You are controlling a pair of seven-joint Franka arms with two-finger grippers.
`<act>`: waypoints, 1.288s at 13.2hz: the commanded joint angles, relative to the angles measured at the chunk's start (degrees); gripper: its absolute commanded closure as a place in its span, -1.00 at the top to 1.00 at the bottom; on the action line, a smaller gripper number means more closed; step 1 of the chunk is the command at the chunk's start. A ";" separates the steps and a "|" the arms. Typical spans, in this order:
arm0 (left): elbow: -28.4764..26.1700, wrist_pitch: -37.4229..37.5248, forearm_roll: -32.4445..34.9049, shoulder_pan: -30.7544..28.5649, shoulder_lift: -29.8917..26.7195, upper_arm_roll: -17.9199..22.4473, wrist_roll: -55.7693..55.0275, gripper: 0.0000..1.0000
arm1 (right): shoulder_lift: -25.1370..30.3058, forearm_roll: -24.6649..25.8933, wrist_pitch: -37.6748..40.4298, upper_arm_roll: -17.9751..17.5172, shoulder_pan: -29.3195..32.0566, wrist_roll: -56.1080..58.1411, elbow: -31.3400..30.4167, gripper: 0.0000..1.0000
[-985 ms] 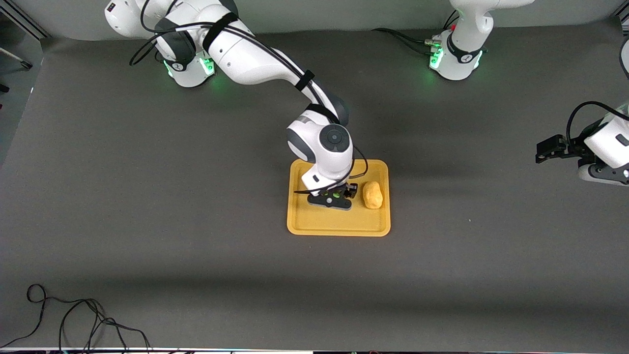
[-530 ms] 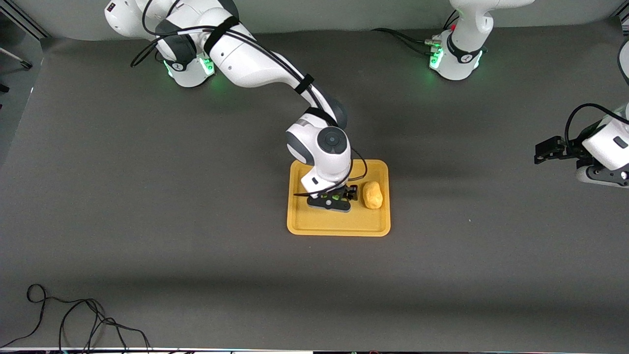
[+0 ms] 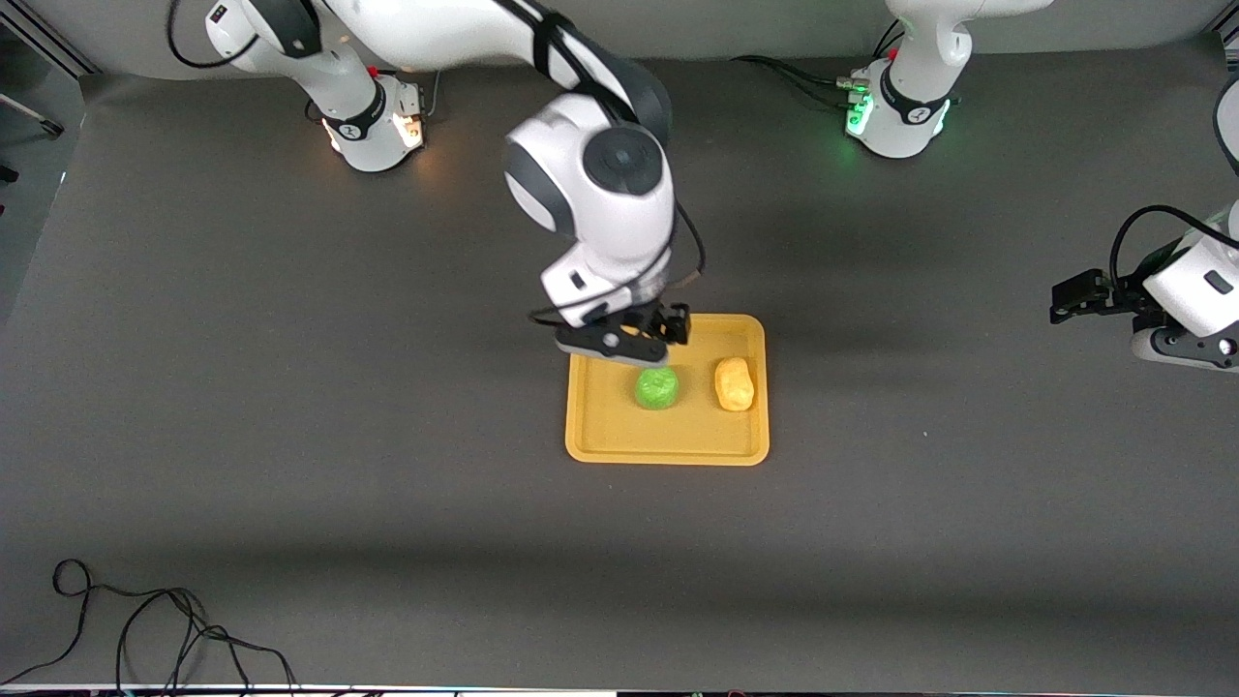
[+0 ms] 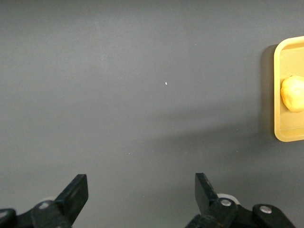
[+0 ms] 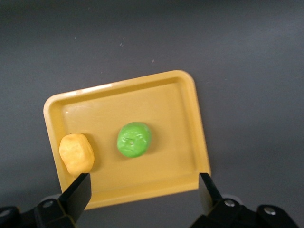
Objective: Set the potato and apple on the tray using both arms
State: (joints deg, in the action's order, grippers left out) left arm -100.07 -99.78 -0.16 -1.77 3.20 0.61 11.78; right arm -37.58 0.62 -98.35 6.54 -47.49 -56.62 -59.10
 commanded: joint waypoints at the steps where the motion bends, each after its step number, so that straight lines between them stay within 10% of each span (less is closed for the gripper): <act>1: -0.04 -0.51 -0.54 0.36 0.05 -0.08 0.35 1.00 | 9.07 0.17 7.87 -0.21 5.11 9.90 -5.31 1.00; 9: -0.04 -0.94 -0.54 0.36 0.49 -0.08 -0.08 1.00 | 33.00 0.00 6.77 -4.06 31.98 41.92 -30.26 1.00; 17: 10.33 4.59 -0.45 1.24 6.21 -0.52 -3.08 0.99 | 34.95 0.08 5.44 -7.16 49.52 55.22 -32.22 1.00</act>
State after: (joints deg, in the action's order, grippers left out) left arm -93.66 -97.87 -0.54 -1.36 6.85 -0.10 9.93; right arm -4.08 0.66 -91.90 -0.27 1.76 -2.42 -89.75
